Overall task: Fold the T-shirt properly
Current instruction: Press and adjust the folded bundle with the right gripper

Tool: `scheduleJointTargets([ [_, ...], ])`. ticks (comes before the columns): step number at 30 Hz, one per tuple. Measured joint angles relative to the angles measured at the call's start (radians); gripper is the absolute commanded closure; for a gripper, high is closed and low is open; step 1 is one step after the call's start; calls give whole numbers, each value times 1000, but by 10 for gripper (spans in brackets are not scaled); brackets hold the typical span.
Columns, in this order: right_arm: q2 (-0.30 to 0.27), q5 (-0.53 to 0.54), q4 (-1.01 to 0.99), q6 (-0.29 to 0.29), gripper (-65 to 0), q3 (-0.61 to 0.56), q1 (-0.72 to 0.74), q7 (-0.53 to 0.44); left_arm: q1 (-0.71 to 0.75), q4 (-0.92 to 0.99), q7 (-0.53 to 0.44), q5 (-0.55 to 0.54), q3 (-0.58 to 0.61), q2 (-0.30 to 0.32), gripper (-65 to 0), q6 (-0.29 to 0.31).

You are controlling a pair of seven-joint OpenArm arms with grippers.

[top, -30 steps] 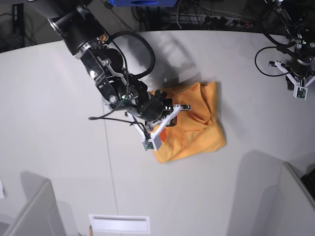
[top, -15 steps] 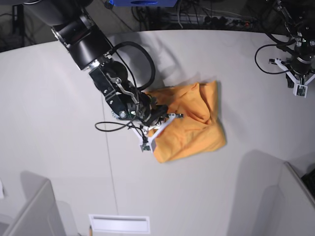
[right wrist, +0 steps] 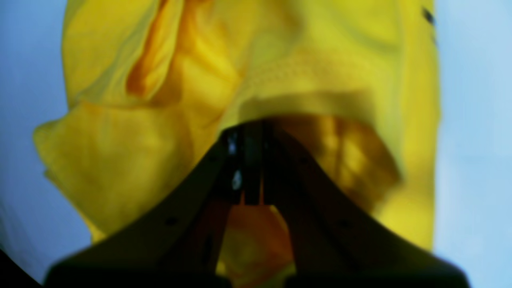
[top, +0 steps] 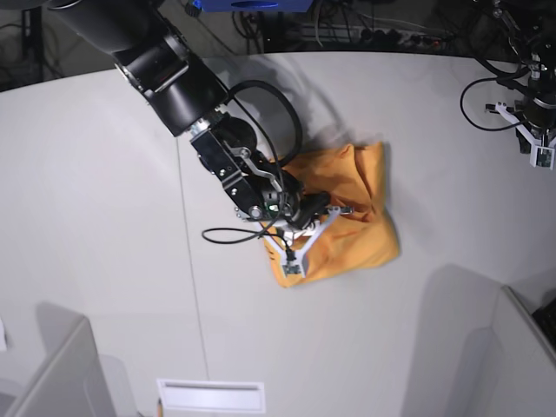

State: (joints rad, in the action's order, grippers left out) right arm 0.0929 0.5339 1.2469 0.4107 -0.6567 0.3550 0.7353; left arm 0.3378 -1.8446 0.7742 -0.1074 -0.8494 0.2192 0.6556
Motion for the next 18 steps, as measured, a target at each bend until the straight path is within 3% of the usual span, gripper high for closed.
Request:
scheduleJointTargets([
  [6, 40, 15, -45, -6, 0, -71, 47, -43, 1, -2, 0, 0, 0, 1, 0, 0],
  [11, 40, 119, -98, -12, 0, -82, 96, -150, 1, -2, 0, 0, 3, 0, 0, 0],
  [16, 42, 309, -206, -169, 0, -114, 121, -384, -2, -2, 0, 0, 3, 0, 0, 0],
  [18, 39, 356, -216, -209, 0, -114, 124, -415, -4, -2, 0, 0, 2, 0, 0, 0],
])
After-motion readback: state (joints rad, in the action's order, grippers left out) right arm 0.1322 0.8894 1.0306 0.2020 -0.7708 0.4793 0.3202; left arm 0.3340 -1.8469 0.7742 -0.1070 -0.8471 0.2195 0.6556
